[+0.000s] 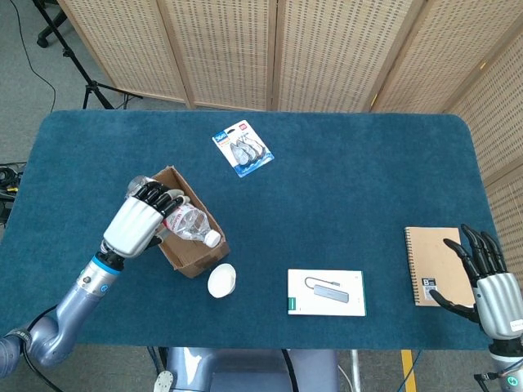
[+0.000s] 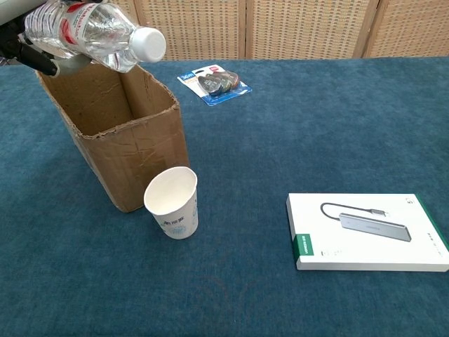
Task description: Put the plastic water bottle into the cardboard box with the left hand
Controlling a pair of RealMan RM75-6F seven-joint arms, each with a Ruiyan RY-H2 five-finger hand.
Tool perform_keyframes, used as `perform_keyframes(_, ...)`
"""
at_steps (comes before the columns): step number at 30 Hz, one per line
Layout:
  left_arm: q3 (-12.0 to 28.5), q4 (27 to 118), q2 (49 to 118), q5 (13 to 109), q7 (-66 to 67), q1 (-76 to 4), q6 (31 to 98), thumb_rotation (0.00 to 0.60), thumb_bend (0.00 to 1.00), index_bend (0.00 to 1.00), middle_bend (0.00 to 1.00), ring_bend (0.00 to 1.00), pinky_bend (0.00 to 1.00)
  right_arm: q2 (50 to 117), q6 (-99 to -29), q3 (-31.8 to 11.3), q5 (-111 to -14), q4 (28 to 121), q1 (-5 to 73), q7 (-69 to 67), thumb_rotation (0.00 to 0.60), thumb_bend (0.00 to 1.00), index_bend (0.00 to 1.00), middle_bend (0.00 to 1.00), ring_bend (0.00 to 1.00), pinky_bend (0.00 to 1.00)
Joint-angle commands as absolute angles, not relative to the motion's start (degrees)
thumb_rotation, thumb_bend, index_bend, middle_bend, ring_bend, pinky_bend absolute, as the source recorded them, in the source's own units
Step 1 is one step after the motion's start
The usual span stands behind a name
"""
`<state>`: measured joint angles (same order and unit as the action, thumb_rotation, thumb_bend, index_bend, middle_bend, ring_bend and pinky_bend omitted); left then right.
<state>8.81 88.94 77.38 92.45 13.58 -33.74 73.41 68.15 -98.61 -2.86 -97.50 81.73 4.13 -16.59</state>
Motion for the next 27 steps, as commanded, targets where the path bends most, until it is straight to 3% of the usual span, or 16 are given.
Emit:
perform_keyframes(1,8.8,89.1,77.4,92.0,14.0,-33.7,73.3,0.600,0.62,0.80,0.59,0.44,0.47,68.2,-98.6,-2.9,-97.5,81.7,4.1,-16.7,0.600,0.13,0.15,0.00,0.00,0.00)
perform_keyframes(4,8.7,89.5,77.1,91.4,14.2,-33.7,72.9,0.600,0.55,0.76,0.54,0.42,0.47,68.2,-98.7,-2.9,-97.5,81.7,4.1,-16.7,0.600,0.13,0.15,0.00,0.00,0.00)
perform_keyframes(7,8.4,89.9,76.7,91.1,14.5,-33.7,72.4,0.600,0.48,0.62,0.43,0.32,0.43,68.2,-98.9,-3.0,-97.4,81.7,4.1,-16.7,0.600,0.13,0.15,0.00,0.00,0.00)
perform_keyframes(15,8.6,90.2,76.4,88.9,16.3,-33.8,71.0,0.600,0.40,0.33,0.16,0.07,0.19,68.3,-99.3,-3.0,-97.5,81.7,3.9,-16.7,0.600,0.13,0.15,0.00,0.00,0.00)
perform_keyframes(20,8.8,89.4,77.3,87.8,17.1,-34.0,70.6,0.600,0.39,0.25,0.04,0.00,0.08,68.3,-99.2,-3.0,-97.5,81.6,3.9,-16.8,0.600,0.13,0.15,0.00,0.00,0.00)
perform_keyframes(27,8.8,89.0,78.1,87.6,16.8,-34.0,71.2,0.600,0.35,0.21,0.00,0.00,0.05,68.3,-99.2,-3.0,-97.5,81.6,3.9,-16.8,0.600,0.13,0.15,0.00,0.00,0.00)
